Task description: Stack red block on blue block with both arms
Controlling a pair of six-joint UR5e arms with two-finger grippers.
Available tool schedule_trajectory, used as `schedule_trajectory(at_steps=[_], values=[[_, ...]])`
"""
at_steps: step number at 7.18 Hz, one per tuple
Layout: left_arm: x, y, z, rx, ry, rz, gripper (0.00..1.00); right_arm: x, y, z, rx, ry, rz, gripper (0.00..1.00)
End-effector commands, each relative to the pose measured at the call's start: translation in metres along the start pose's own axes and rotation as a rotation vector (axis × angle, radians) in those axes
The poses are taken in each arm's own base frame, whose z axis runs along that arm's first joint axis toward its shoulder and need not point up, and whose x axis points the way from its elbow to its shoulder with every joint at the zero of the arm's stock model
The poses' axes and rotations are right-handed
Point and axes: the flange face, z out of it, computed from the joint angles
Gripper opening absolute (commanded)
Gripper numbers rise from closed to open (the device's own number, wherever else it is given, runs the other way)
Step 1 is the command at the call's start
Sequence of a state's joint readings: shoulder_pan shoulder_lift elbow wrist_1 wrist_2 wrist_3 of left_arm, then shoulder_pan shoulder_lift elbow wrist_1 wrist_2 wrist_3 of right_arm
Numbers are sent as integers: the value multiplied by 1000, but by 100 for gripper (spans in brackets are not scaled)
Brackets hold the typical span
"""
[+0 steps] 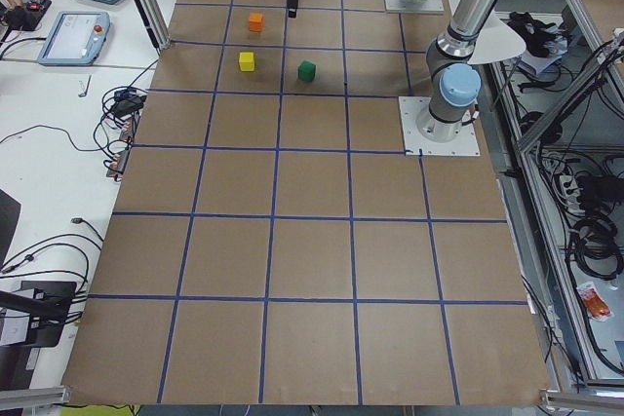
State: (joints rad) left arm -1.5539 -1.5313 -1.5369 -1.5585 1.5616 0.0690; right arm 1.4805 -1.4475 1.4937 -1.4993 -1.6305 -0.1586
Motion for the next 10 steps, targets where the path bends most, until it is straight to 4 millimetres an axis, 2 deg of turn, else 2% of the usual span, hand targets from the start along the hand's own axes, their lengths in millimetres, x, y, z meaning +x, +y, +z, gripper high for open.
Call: schedule_trajectory(at_steps=[1,2,4,6,8,10], values=[[0,0,-1,2,0,0,100,-79,17,-24,19,21,-3,100],[0,-1,-1,2,0,0,100,-88,20,-20,8,15,54,100],[0,-1,0,0,0,0,100,-85,25,-29,32,-44,87,100],[0,-1,0,0,0,0,100,-75,32,-41,59,-38,112,100],[0,-1,0,0,0,0,100,-55,33,-43,55,-40,153,100],[0,0,0,0,0,0,100,-55,36,-46,56,-42,181,100]])
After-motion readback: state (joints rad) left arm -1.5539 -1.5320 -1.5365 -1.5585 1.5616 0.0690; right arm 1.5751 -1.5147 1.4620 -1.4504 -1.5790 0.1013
